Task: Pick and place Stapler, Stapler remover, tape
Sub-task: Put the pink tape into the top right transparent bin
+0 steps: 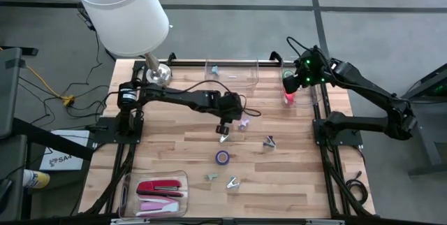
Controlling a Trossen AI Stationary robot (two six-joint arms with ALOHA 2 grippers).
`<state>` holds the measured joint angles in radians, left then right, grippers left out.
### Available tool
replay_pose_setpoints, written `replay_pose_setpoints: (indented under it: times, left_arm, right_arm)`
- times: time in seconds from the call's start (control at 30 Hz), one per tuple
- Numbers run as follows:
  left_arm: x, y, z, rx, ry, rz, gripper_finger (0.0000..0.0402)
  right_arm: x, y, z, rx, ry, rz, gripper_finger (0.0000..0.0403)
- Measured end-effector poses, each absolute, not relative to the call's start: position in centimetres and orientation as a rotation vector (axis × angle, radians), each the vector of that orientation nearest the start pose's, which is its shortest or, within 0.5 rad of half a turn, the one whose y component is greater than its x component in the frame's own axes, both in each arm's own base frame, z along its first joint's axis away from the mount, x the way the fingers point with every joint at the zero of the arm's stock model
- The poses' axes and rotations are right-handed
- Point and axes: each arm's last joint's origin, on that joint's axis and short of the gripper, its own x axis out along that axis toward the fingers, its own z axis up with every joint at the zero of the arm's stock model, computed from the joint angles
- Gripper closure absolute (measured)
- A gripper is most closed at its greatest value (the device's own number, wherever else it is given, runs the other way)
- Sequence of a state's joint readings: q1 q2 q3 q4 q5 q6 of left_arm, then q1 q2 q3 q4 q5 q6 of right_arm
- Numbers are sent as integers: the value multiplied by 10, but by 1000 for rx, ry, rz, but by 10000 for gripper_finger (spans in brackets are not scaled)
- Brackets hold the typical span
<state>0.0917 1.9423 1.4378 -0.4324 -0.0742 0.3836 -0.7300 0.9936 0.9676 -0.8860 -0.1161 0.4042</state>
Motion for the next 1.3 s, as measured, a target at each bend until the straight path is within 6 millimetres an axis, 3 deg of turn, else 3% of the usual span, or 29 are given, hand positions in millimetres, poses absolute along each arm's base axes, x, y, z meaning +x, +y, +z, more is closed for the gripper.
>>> replay_pose_setpoints:
  times: [0.33, 0.7, 0.9, 1.07, 1.3]
  left_arm:
    - [438, 41, 287, 345, 739, -23, 368]
    - [436, 40, 375, 352, 565, -17, 368]
    - [427, 45, 394, 300, 561, -38, 368]
    - [414, 73, 405, 90, 511, -135, 368]
    - [411, 84, 421, 66, 386, -154, 368]
  right_arm:
    - [158, -109, 313, 630, 625, -461, 226]
    - [182, -94, 330, 398, 470, -264, 226]
    - [187, -89, 335, 328, 421, -234, 226]
    - [183, -84, 338, 304, 413, -260, 226]
    - [174, -77, 347, 265, 366, -302, 226]
